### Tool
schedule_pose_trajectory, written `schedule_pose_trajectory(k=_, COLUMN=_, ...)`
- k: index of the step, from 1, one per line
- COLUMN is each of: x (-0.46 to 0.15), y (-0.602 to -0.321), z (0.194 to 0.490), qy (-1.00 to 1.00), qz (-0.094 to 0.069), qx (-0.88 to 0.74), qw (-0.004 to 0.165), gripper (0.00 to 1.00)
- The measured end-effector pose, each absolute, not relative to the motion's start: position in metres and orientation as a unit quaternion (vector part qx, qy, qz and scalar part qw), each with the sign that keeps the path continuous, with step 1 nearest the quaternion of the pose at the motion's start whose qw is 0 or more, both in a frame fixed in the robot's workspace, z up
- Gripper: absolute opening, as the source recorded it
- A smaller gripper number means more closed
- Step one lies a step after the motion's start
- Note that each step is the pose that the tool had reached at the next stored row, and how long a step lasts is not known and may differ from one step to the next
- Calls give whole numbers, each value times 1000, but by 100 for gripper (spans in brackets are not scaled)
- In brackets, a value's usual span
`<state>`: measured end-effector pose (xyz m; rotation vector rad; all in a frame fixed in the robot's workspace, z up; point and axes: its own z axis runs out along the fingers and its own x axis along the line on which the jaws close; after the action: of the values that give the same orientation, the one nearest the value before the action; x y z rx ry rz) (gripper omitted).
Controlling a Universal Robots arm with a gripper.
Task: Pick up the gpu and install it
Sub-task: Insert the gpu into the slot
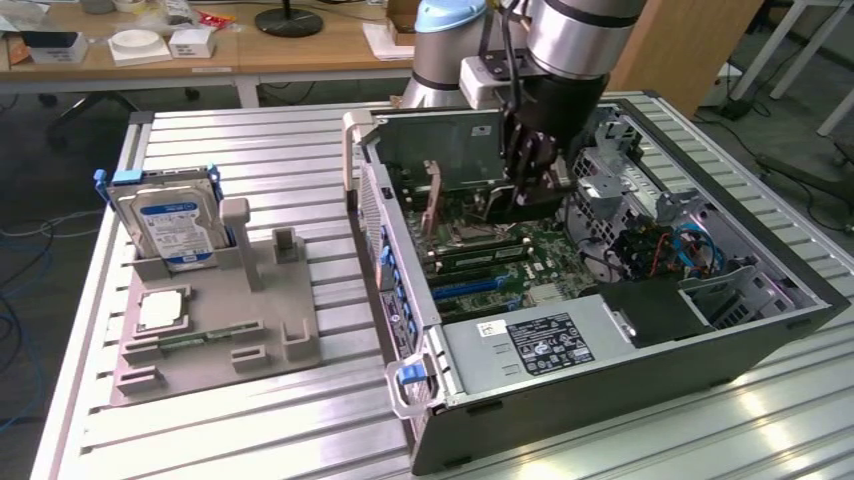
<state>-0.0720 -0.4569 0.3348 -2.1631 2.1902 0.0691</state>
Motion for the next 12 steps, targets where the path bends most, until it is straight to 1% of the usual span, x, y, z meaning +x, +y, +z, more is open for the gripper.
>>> schedule_pose_trajectory(k=12, x=-74, y=-468, z=324, qy=711, qz=22, qx=-702, qw=31, gripper=27)
